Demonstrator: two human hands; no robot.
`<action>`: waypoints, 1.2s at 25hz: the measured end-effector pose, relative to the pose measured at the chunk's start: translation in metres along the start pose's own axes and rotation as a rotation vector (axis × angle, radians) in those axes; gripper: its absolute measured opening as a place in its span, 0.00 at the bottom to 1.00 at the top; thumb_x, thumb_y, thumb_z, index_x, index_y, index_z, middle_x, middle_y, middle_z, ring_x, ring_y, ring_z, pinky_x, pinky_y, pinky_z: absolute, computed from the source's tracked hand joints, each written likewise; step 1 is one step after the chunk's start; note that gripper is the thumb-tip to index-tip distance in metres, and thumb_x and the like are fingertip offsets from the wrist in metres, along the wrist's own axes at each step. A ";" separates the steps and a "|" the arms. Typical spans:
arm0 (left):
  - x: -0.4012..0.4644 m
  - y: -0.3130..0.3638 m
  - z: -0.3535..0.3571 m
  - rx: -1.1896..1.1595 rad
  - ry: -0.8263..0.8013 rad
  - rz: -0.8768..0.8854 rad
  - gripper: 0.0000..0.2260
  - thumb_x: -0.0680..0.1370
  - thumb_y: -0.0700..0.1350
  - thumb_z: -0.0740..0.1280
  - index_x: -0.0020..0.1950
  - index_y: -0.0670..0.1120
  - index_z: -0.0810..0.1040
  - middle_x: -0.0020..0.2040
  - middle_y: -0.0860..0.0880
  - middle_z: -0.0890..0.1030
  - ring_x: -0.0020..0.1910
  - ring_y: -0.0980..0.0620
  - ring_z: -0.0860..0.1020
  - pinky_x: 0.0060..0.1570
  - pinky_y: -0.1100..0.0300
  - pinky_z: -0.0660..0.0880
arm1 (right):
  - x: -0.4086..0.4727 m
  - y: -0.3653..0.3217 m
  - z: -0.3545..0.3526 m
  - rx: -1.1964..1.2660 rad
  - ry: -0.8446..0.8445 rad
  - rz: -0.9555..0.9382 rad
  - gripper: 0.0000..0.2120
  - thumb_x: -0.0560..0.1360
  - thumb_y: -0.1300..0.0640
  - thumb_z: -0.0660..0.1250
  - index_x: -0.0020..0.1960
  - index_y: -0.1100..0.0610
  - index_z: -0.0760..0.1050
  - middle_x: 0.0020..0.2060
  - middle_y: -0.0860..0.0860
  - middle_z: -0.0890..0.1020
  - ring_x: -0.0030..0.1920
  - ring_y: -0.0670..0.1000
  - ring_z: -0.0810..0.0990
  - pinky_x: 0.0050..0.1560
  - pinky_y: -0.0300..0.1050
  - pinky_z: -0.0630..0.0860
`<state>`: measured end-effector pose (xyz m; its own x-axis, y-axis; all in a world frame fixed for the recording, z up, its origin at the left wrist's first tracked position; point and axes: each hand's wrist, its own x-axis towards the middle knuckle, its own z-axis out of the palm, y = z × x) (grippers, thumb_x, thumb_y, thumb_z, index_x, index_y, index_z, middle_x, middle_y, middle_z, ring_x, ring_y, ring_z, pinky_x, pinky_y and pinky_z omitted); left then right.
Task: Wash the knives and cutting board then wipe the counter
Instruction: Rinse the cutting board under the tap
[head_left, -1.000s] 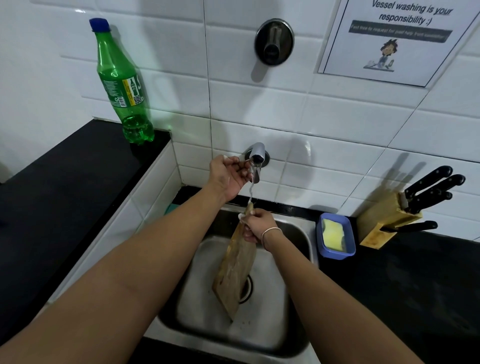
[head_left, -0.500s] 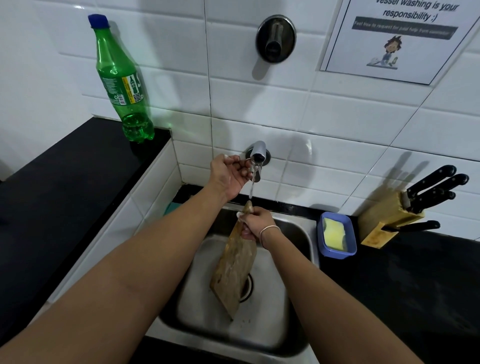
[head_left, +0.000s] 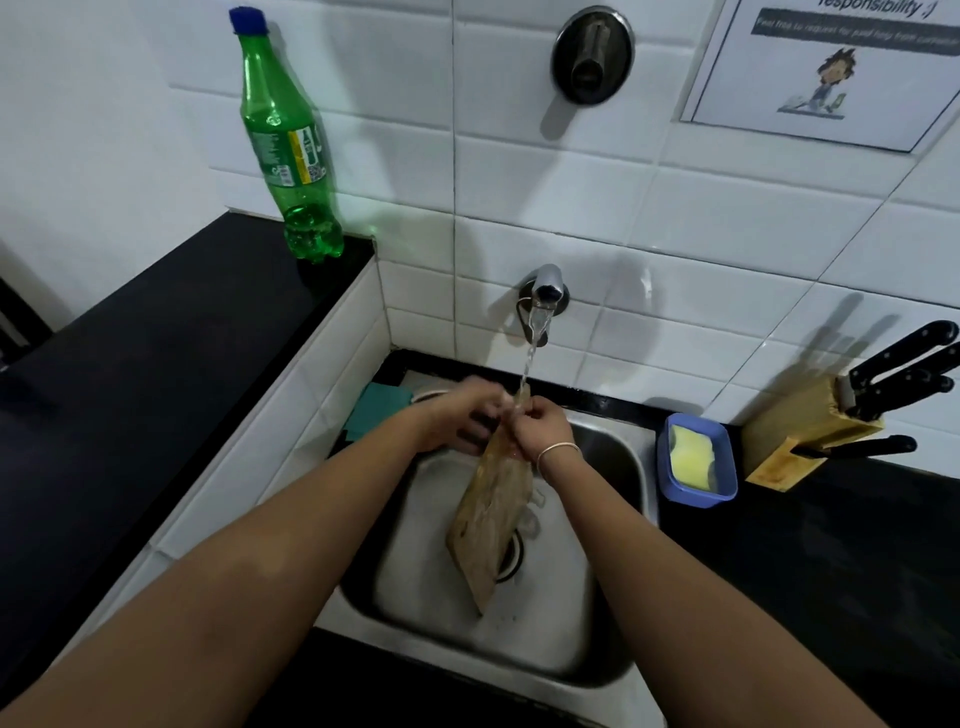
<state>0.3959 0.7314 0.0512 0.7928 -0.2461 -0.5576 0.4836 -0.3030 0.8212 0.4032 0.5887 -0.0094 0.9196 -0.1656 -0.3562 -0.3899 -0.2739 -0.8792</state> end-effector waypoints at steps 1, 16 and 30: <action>-0.008 -0.012 0.000 0.189 -0.129 -0.103 0.18 0.73 0.54 0.68 0.61 0.51 0.73 0.52 0.49 0.78 0.47 0.48 0.79 0.52 0.50 0.77 | -0.003 0.001 0.000 -0.018 0.021 -0.026 0.11 0.73 0.53 0.72 0.36 0.53 0.73 0.34 0.56 0.80 0.37 0.59 0.81 0.43 0.57 0.83; -0.029 -0.051 0.027 0.365 0.119 0.002 0.13 0.79 0.52 0.65 0.54 0.44 0.82 0.49 0.42 0.84 0.47 0.43 0.84 0.52 0.45 0.82 | -0.054 0.012 -0.006 -0.013 0.045 -0.220 0.09 0.74 0.63 0.67 0.48 0.51 0.80 0.48 0.49 0.83 0.53 0.52 0.81 0.58 0.40 0.74; -0.070 -0.052 -0.007 0.003 0.056 0.200 0.07 0.82 0.43 0.65 0.57 0.44 0.80 0.51 0.46 0.83 0.46 0.53 0.84 0.44 0.61 0.81 | -0.028 0.051 0.004 -0.345 0.064 -0.239 0.29 0.84 0.43 0.43 0.81 0.52 0.41 0.80 0.53 0.40 0.79 0.57 0.40 0.78 0.54 0.41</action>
<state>0.3175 0.7711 0.0482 0.8922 -0.2505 -0.3759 0.3133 -0.2562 0.9144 0.3575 0.5833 -0.0457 0.9855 -0.1145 -0.1249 -0.1690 -0.6109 -0.7734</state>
